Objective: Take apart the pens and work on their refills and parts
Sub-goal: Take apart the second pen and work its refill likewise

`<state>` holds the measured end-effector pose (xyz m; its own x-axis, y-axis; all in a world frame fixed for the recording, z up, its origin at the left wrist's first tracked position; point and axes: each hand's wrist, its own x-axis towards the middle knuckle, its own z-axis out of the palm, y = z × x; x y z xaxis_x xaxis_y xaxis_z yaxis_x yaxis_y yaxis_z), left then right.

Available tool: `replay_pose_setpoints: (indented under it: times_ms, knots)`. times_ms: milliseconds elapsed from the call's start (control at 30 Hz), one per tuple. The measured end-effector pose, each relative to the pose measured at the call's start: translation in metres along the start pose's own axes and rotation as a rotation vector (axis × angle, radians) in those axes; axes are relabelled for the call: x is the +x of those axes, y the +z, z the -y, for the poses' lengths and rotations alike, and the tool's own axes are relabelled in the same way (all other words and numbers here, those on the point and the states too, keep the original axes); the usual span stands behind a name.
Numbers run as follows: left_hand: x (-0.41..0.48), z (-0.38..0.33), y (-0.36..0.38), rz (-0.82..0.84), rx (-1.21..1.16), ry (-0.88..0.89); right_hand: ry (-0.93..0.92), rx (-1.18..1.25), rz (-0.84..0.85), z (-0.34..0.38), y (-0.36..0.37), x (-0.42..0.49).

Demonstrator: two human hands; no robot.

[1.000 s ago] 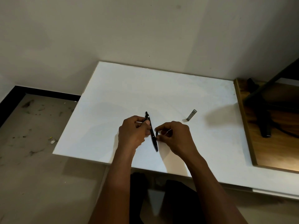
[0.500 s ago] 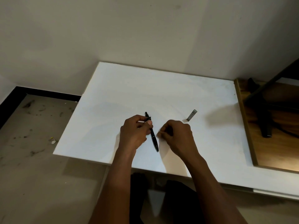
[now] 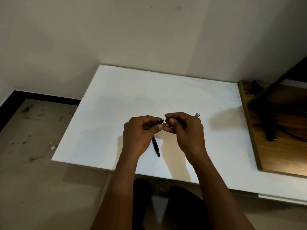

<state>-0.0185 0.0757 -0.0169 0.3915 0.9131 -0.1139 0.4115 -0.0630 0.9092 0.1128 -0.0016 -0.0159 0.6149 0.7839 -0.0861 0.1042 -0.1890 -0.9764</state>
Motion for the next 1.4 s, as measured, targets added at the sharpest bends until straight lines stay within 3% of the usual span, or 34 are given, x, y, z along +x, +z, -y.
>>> replay_pose_setpoints:
  times_ms: [267, 567, 833, 1100, 1300, 1400]
  knots:
    - [0.0, 0.001, 0.0, 0.009, 0.031, 0.031, -0.052, -0.056, 0.06, -0.001, -0.003, 0.0]
    - [0.0, -0.003, 0.003, 0.014, 0.045, 0.043, -0.047, -0.02, -0.002, 0.0, -0.007, 0.003]
    - [-0.003, -0.007, 0.006, 0.074, -0.211, -0.088, 0.019, 0.194, -0.044, 0.002, -0.003, 0.002]
    - [-0.004, -0.008, 0.006, 0.086, -0.332, -0.161, 0.001, 0.163, 0.006, -0.001, -0.003, 0.001]
    - [-0.005, -0.016, 0.005, 0.075, -0.546, -0.213, 0.13, 0.48, 0.07, 0.004, 0.004, -0.001]
    - [-0.006, -0.019, 0.006, 0.085, -0.634, -0.247, 0.178, 0.509, 0.157, 0.006, 0.006, -0.001]
